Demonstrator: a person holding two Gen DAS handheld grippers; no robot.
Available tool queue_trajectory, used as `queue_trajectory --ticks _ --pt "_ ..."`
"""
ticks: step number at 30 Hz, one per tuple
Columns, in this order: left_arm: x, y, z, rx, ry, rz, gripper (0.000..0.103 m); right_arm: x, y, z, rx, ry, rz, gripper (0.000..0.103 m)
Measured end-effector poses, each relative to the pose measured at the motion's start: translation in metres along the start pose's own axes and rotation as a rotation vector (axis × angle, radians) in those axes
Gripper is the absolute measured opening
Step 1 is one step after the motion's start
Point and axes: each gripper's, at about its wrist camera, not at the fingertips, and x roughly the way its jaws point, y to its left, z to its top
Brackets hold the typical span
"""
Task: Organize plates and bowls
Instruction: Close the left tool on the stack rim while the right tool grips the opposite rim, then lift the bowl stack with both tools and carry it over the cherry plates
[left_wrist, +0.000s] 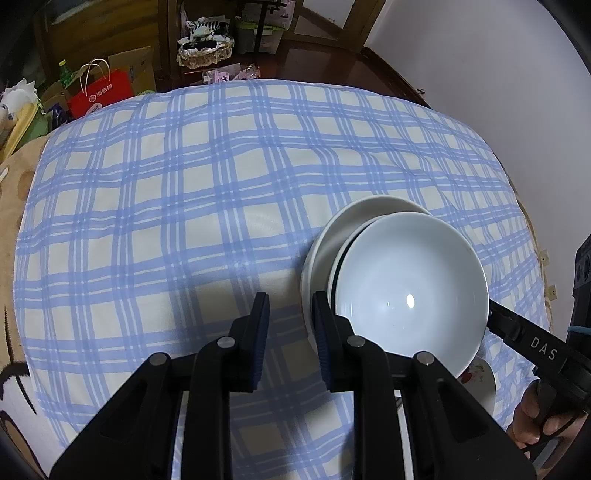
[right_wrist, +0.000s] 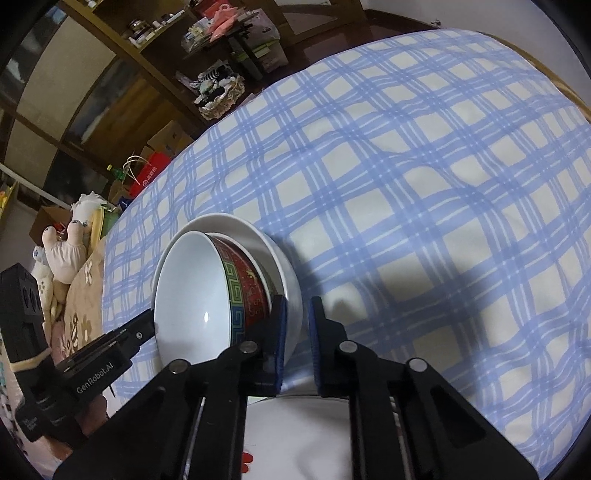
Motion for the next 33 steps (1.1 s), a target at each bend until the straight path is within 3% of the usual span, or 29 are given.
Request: queue_trajectory --ticks 3,9,18,28,33 --pt "0.0 0.0 0.0 0.003 -0.006 0.007 0.022 0.001 0.002 0.0 0.007 -0.002 0.009 0.009" --pt "0.0 0.001 0.0 -0.01 -0.01 0.005 0.022 0.001 0.002 -0.001 0.032 -0.004 0.001 0.009" --pt "0.003 -0.001 -0.001 -0.002 -0.011 0.036 0.022 0.004 0.015 -0.004 -0.01 -0.007 -0.077 0.009" --pt "0.001 -0.011 -0.005 0.025 -0.056 0.106 0.022 0.005 0.009 -0.005 0.009 -0.019 -0.049 0.009" --pt "0.001 -0.011 -0.004 0.018 -0.05 0.102 0.021 0.004 0.009 -0.007 0.009 -0.021 -0.049 0.009"
